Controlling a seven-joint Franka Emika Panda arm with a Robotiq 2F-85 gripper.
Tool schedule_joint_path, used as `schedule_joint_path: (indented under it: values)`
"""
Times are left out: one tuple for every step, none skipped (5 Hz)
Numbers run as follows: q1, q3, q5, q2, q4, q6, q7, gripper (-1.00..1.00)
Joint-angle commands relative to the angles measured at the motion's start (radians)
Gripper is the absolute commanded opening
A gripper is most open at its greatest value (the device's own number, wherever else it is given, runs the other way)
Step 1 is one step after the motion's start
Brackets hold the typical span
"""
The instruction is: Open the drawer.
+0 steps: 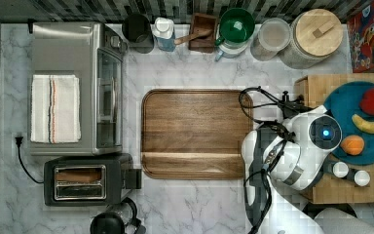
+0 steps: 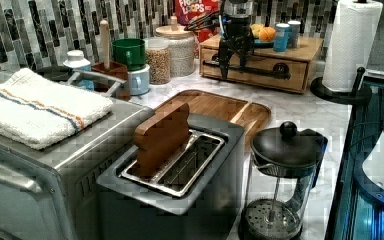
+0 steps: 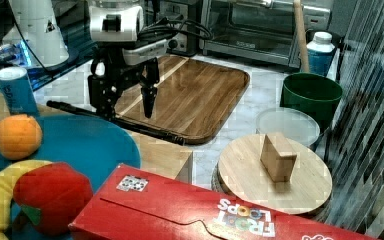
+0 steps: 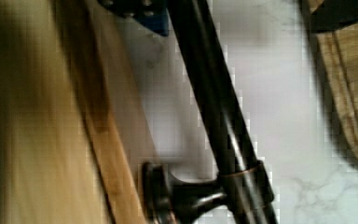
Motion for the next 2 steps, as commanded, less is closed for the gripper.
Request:
schedule_joint_path:
  values:
    - [0.215, 0.221, 0.025, -0.118, -0.198, 0.071, 0.178, 1.0]
    - [0.238, 0.237, -0.002, -0.124, -0.217, 0.094, 0.268, 1.0]
